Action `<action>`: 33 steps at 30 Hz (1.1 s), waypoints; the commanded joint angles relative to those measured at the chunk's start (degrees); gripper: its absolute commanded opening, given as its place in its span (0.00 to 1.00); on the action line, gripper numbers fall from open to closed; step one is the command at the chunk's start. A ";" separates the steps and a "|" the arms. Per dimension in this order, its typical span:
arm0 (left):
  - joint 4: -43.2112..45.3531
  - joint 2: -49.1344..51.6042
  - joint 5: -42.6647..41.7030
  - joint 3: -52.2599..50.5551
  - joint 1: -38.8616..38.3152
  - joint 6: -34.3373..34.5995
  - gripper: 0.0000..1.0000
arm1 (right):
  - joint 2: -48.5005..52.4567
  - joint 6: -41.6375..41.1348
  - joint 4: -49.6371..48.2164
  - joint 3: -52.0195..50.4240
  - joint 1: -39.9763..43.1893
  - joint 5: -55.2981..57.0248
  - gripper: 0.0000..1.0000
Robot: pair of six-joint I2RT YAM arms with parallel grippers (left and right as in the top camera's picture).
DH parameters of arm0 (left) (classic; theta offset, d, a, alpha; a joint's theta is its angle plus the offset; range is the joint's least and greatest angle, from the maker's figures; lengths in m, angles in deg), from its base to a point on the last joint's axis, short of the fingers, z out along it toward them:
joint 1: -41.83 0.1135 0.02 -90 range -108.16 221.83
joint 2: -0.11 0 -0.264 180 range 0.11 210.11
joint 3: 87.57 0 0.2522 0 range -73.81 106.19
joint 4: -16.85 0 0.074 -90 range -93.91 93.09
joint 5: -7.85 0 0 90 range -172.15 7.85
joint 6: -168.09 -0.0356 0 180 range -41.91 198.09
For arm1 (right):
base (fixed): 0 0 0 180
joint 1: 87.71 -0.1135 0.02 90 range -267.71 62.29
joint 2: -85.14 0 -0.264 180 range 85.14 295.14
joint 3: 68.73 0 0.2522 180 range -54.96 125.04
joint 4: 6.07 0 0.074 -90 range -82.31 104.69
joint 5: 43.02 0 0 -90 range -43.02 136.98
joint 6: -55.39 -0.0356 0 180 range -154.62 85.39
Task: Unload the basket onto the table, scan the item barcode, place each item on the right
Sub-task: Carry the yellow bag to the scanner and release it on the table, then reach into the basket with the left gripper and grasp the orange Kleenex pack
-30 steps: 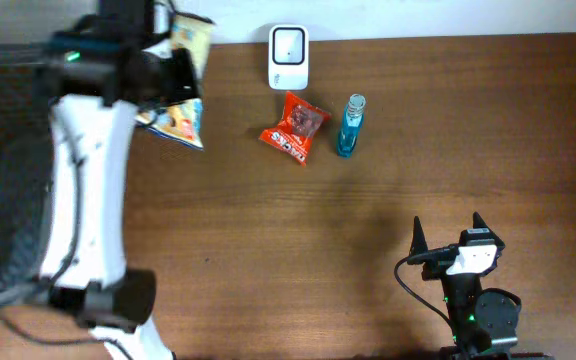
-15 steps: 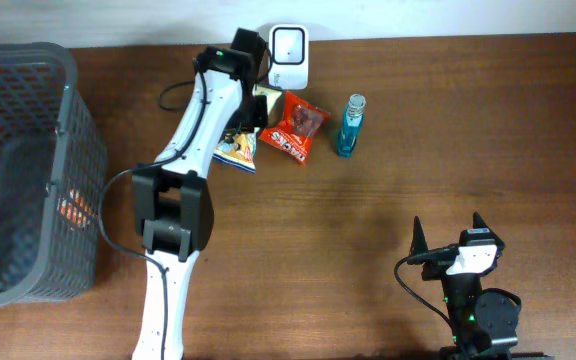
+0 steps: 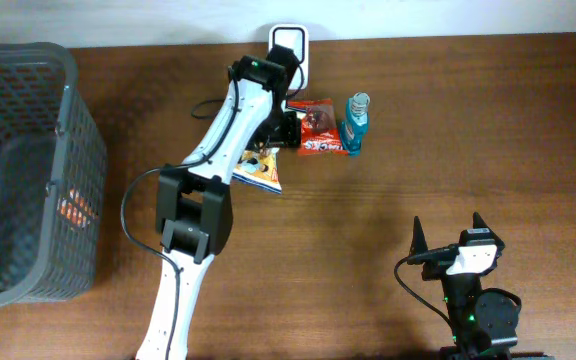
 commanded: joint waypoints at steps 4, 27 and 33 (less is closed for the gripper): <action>-8.31 -1.92 -0.37 18.78 5.49 0.35 0.73 | -0.42 0.37 0.22 -0.52 0.37 -0.11 0.98; -17.27 -31.76 6.16 15.34 53.96 -3.56 0.99 | -0.42 0.37 0.22 -0.52 0.37 -0.11 0.98; -8.63 -31.76 -0.57 -8.48 60.70 -4.72 0.98 | -0.42 0.37 0.22 -0.52 0.37 -0.11 0.98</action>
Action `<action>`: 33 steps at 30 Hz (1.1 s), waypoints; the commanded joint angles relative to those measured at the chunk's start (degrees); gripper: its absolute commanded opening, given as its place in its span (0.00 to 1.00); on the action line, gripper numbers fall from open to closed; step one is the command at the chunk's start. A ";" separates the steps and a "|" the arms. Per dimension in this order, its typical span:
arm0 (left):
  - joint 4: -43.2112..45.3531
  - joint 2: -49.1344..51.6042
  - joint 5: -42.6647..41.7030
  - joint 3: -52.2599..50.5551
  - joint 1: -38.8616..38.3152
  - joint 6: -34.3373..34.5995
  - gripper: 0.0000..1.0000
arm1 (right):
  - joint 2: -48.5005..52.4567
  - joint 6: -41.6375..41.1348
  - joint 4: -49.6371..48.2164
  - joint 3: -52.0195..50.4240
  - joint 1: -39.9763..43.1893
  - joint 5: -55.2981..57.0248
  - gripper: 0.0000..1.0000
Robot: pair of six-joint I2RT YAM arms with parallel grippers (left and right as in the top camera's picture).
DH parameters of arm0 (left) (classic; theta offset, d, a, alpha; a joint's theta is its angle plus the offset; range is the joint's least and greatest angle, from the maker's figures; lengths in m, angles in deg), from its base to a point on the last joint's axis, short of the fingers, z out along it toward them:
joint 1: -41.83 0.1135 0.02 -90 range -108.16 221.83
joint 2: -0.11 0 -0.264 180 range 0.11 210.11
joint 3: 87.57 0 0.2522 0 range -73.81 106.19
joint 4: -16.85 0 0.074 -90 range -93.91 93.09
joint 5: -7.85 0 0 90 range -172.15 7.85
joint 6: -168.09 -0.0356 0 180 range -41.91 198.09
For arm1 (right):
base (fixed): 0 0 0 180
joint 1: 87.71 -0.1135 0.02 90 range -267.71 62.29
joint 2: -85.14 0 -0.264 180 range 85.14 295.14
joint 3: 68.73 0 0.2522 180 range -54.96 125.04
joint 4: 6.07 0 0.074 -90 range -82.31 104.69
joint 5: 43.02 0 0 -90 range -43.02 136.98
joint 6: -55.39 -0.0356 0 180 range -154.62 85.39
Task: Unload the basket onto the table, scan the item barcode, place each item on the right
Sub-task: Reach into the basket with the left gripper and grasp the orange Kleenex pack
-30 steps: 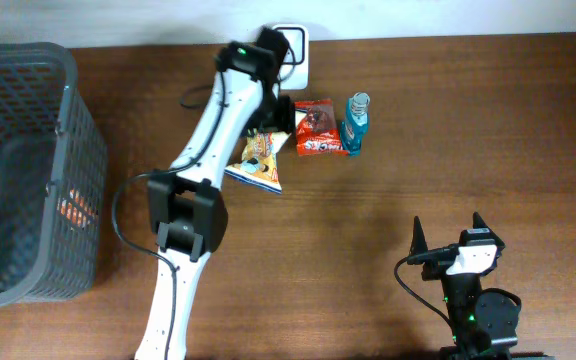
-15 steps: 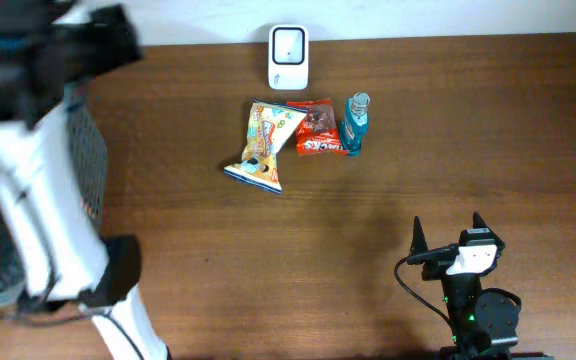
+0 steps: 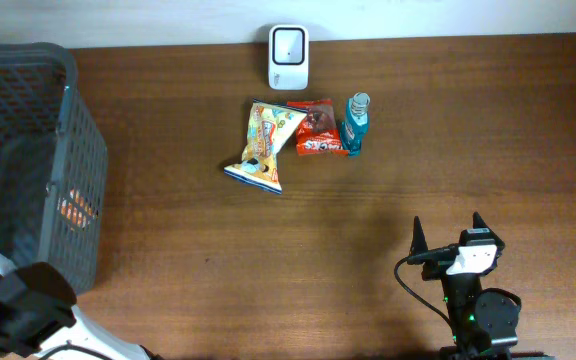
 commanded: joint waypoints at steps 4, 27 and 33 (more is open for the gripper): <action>8.70 -0.15 -4.24 -21.97 0.66 -1.07 0.77 | -0.44 0.37 0.22 -0.52 0.37 -0.11 0.98; 31.50 0.28 -5.35 -52.04 -0.85 -1.05 0.56 | -0.44 0.37 0.22 -0.52 0.37 -0.11 0.98; 33.53 0.28 -5.31 -54.45 -0.85 -1.05 0.38 | -0.44 0.37 0.22 -0.52 0.37 -0.11 0.98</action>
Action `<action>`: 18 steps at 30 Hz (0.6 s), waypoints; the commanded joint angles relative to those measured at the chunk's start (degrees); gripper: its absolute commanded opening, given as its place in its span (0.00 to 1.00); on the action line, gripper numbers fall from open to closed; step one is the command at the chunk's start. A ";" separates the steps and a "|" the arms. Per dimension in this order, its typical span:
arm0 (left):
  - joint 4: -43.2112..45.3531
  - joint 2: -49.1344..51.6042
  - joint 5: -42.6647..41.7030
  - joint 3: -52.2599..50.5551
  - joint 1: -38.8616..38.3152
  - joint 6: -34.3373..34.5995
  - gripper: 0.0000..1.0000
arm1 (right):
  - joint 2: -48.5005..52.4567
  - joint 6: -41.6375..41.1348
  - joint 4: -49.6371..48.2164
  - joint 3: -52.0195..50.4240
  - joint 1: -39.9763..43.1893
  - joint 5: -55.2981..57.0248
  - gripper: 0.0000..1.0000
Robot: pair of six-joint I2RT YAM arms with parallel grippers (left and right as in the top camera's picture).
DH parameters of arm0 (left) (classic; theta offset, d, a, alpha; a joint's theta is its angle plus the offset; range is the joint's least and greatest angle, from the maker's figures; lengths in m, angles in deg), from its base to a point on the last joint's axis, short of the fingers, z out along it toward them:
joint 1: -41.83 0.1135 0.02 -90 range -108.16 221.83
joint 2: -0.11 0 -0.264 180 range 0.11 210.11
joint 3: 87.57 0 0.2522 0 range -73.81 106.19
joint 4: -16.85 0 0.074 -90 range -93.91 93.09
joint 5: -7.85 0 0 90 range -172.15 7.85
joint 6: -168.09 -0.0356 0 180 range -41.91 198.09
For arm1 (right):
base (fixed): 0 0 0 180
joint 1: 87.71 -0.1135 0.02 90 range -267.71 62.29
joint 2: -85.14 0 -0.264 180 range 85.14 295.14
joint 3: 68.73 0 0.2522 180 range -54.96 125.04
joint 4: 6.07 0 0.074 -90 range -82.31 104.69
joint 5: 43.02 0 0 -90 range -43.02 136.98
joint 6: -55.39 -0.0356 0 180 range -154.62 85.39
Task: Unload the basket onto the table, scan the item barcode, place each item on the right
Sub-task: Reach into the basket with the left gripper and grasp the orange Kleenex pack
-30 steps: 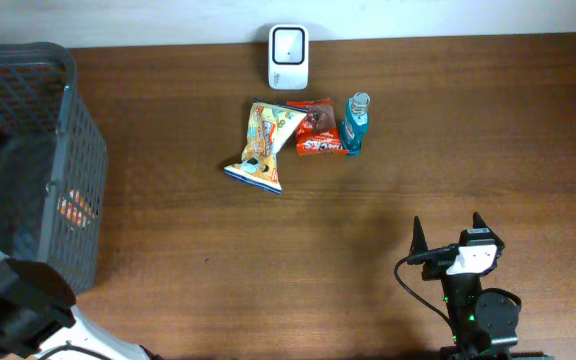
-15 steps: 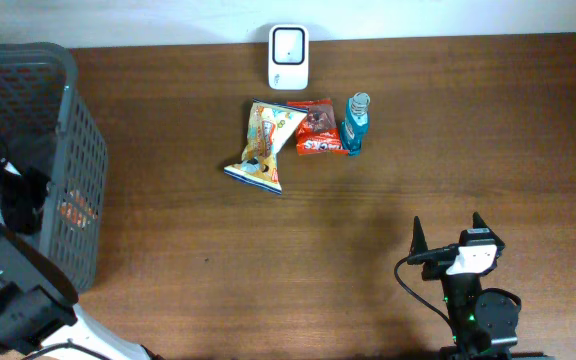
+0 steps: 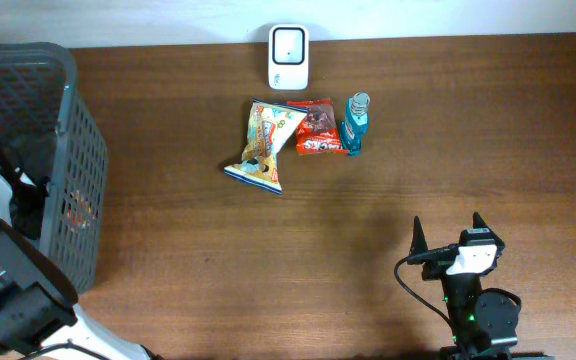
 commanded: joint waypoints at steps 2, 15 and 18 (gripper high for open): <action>0.31 0.09 -0.02 -1.14 -0.07 -0.26 0.30 | -0.42 0.37 0.22 -0.52 0.37 -0.11 0.98; -4.17 -7.69 -5.49 10.80 -0.07 -0.31 0.00 | -0.42 0.37 0.22 -0.52 0.37 -0.11 0.98; -3.65 -23.08 -9.42 16.50 -0.09 -0.28 0.00 | -0.42 0.37 0.22 -0.52 0.37 -0.11 0.98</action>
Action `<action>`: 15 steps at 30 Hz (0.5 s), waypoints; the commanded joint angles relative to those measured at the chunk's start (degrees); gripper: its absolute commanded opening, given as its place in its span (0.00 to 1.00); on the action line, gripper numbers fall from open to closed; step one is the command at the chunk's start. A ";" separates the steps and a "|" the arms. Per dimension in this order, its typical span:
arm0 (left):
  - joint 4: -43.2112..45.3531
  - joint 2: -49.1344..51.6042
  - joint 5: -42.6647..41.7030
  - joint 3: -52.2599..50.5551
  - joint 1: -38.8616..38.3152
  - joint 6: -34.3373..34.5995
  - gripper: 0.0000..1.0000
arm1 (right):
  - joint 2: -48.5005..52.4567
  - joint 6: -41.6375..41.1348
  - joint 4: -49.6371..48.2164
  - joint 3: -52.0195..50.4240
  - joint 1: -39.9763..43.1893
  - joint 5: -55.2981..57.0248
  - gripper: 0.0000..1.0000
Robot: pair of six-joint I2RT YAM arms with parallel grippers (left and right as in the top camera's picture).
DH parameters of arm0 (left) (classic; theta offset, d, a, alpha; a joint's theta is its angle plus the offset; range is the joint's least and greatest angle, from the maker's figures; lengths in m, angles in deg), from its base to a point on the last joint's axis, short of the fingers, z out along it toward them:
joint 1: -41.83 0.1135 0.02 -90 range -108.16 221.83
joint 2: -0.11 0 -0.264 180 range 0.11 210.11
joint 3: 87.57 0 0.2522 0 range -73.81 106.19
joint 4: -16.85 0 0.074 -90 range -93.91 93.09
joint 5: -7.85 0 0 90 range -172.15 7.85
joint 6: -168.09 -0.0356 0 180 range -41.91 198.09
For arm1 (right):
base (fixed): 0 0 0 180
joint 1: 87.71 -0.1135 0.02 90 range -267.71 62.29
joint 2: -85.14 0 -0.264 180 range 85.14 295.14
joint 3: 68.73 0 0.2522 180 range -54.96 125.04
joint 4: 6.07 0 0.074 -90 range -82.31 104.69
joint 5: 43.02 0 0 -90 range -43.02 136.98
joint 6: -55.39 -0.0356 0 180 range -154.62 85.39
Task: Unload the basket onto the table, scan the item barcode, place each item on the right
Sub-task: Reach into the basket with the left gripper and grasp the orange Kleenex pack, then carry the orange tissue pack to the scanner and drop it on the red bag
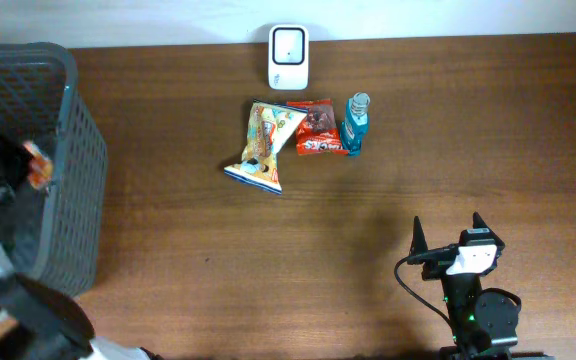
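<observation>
The white barcode scanner (288, 43) stands at the table's far edge. My left gripper (24, 161) is over the grey basket (78, 130) at the left and appears shut on a small orange-red snack packet (37, 164), held near the basket's rim level. My right gripper (450, 232) rests open near the front right, with nothing between its fingers.
Just in front of the scanner lie a yellow chip bag (264, 146), a red snack packet (318, 128) and a blue bottle (356, 124). The basket's tall mesh walls surround the left gripper. Bare brown table (198, 260) lies between the basket and the right arm.
The left gripper was low inside the basket, with the orange packet lying on the basket floor. Now it is higher and holds that packet. The right arm has not moved.
First my left arm reached to the items by the scanner, its gripper at the red packet. Then it was back at the far left beside the basket. After that its gripper was down in the basket, and now it holds an orange packet up from it.
</observation>
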 commanded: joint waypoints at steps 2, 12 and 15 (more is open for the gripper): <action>2.36 -17.57 -8.17 4.20 -0.57 -0.26 0.00 | -0.44 0.39 0.22 -0.52 0.37 -0.11 0.98; 8.79 -18.86 -10.27 4.17 -40.09 -0.24 0.00 | -0.44 0.39 0.22 -0.52 0.37 -0.11 0.98; 10.34 -10.95 -3.10 4.17 -49.57 -0.26 0.00 | -0.44 0.39 0.22 -0.52 0.37 -0.11 0.98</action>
